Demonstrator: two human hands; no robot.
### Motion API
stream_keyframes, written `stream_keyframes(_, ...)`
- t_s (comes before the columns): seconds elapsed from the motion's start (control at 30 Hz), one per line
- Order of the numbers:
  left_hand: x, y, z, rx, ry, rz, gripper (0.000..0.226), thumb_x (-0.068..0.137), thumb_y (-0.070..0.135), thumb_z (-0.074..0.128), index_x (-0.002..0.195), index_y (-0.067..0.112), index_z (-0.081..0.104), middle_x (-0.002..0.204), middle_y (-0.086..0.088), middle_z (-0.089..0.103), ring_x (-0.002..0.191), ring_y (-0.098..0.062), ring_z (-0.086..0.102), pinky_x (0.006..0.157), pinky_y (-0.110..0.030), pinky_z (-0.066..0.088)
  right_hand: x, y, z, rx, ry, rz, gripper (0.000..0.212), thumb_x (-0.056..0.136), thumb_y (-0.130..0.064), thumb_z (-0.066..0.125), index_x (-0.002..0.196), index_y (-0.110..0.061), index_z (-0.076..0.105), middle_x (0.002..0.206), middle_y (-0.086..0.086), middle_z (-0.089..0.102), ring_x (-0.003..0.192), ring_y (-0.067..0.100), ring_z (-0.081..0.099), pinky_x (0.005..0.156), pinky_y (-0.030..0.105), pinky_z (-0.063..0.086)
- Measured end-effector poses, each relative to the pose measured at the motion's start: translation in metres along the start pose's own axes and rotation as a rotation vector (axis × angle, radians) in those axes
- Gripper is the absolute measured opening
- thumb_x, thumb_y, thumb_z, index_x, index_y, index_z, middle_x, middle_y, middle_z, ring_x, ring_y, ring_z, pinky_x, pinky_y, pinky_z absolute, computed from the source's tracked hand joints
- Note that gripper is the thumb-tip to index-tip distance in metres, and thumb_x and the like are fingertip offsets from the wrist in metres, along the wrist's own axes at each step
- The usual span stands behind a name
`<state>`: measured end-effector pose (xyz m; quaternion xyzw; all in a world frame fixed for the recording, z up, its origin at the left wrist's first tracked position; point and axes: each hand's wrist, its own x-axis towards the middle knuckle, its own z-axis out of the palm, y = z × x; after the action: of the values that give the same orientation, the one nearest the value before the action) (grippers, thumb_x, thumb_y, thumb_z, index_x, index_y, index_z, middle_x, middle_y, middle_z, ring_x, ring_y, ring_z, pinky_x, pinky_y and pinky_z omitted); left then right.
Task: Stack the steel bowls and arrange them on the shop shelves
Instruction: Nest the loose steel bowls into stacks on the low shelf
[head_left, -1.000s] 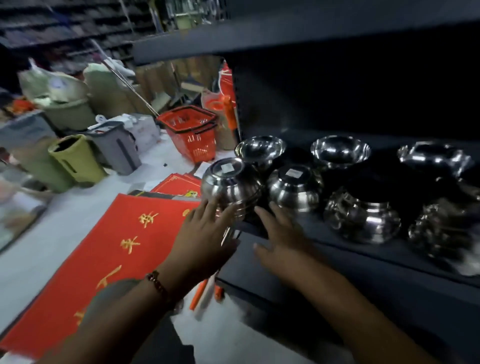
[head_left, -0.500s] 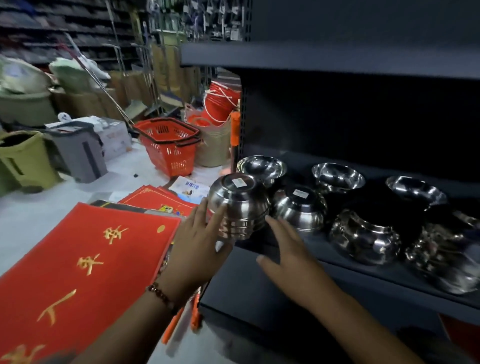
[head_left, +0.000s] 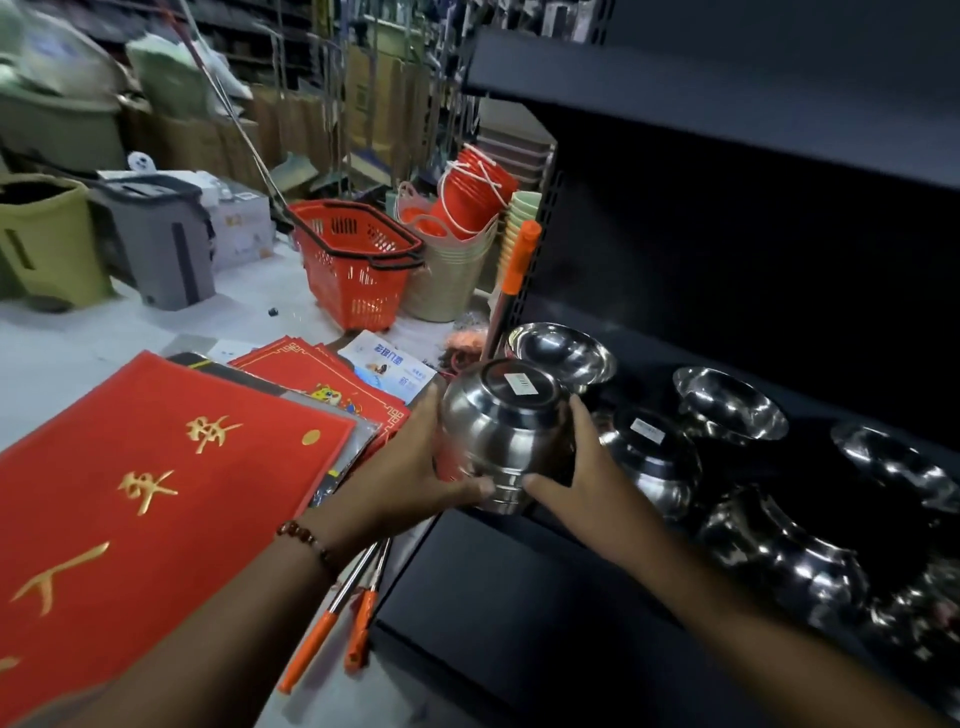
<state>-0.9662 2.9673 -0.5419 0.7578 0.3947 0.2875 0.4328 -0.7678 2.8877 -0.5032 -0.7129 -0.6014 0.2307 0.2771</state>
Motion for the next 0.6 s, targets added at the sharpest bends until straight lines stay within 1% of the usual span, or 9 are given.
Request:
stream_keyframes(0.07, 0.01, -0.001, 0.001, -0.027, -0.015, 0.01, 0.108, 0.064, 0.045, 0.089, 0.146, 0.049, 0.019, 0.139, 0.025, 0.049, 0.127, 0.003, 0.049, 0.11, -0.034, 0.043, 0.004, 0.002, -0.002, 0.006, 0.001, -0.009, 0.106, 0.081, -0.033, 0.075, 0.155, -0.034, -0.001, 0.159, -0.011, 0.028, 0.143, 0.009, 0.03, 0.109, 0.026, 0.028)
stream_keyframes(0.1, 0.013, -0.001, 0.002, -0.032, -0.013, 0.024, 0.113, 0.061, 0.046, 0.09, 0.149, 0.044, 0.02, 0.14, 0.023, 0.051, 0.129, 0.001, 0.049, 0.11, -0.037, 0.044, 0.005, 0.004, -0.001, 0.008, 0.015, -0.015, 0.11, 0.078, -0.035, 0.076, 0.155, -0.036, -0.002, 0.159, -0.012, 0.028, 0.144, 0.008, 0.029, 0.112, 0.03, 0.03)
stream_keyframes(0.17, 0.015, 0.0, 0.005, -0.034, 0.01, 0.051, 0.11, 0.06, 0.043, 0.091, 0.147, 0.048, 0.024, 0.136, 0.024, 0.054, 0.126, 0.001, 0.052, 0.107, -0.038, 0.046, 0.004, 0.011, 0.005, 0.0, 0.053, -0.022, 0.116, 0.072, -0.04, 0.08, 0.154, -0.04, -0.003, 0.16, -0.014, 0.026, 0.145, 0.008, 0.028, 0.115, 0.036, 0.031)
stream_keyframes(0.27, 0.012, 0.003, 0.009, -0.031, 0.057, 0.098, 0.107, 0.064, 0.042, 0.092, 0.146, 0.051, 0.025, 0.135, 0.025, 0.056, 0.123, 0.001, 0.055, 0.103, -0.037, 0.049, 0.003, 0.014, 0.008, -0.054, 0.097, -0.071, 0.119, 0.072, -0.039, 0.081, 0.154, -0.041, -0.005, 0.161, -0.013, 0.021, 0.146, 0.01, 0.026, 0.115, 0.035, 0.032)
stream_keyframes(0.37, 0.01, 0.003, 0.01, -0.072, 0.106, 0.105, 0.102, 0.067, 0.04, 0.091, 0.144, 0.057, 0.026, 0.131, 0.033, 0.056, 0.121, 0.006, 0.055, 0.104, -0.031, 0.048, 0.007, 0.016, 0.003, -0.118, 0.137, -0.14, 0.115, 0.075, -0.035, 0.08, 0.152, -0.044, -0.005, 0.162, -0.01, 0.018, 0.147, 0.012, 0.025, 0.115, 0.039, 0.033)
stream_keyframes(0.43, 0.005, 0.008, 0.01, -0.043, 0.172, 0.129, 0.101, 0.067, 0.04, 0.09, 0.133, 0.074, 0.021, 0.124, 0.048, 0.05, 0.117, 0.019, 0.05, 0.099, -0.014, 0.044, 0.009, 0.017, 0.002, -0.119, 0.161, -0.184, 0.114, 0.076, -0.035, 0.079, 0.151, -0.048, -0.006, 0.163, -0.013, 0.015, 0.147, 0.01, 0.023, 0.115, 0.042, 0.033)
stream_keyframes(0.5, -0.001, 0.017, 0.012, 0.022, 0.242, 0.19, 0.1, 0.066, 0.047, 0.086, 0.121, 0.085, 0.012, 0.118, 0.063, 0.036, 0.113, 0.035, 0.035, 0.089, 0.003, 0.034, 0.009, 0.015, 0.001, -0.079, 0.198, -0.219, 0.109, 0.079, -0.036, 0.077, 0.149, -0.051, -0.004, 0.162, -0.017, 0.016, 0.147, 0.006, 0.022, 0.115, 0.043, 0.034)
stream_keyframes(0.57, -0.004, 0.024, 0.012, 0.069, 0.296, 0.23, 0.1, 0.062, 0.055, 0.082, 0.124, 0.082, 0.007, 0.119, 0.066, 0.027, 0.114, 0.039, 0.026, 0.087, 0.009, 0.027, 0.008, 0.013, -0.004, -0.033, 0.242, -0.246, 0.1, 0.083, -0.037, 0.073, 0.149, -0.054, 0.0, 0.159, -0.021, 0.02, 0.145, 0.002, 0.023, 0.115, 0.042, 0.035)
stream_keyframes(0.6, -0.004, 0.025, 0.013, 0.063, 0.316, 0.252, 0.102, 0.062, 0.056, 0.081, 0.13, 0.078, 0.008, 0.124, 0.063, 0.028, 0.117, 0.038, 0.026, 0.087, 0.009, 0.026, 0.008, 0.013, -0.007, -0.015, 0.266, -0.258, 0.096, 0.084, -0.038, 0.072, 0.149, -0.054, 0.002, 0.158, -0.024, 0.022, 0.144, 0.0, 0.026, 0.114, 0.04, 0.036)
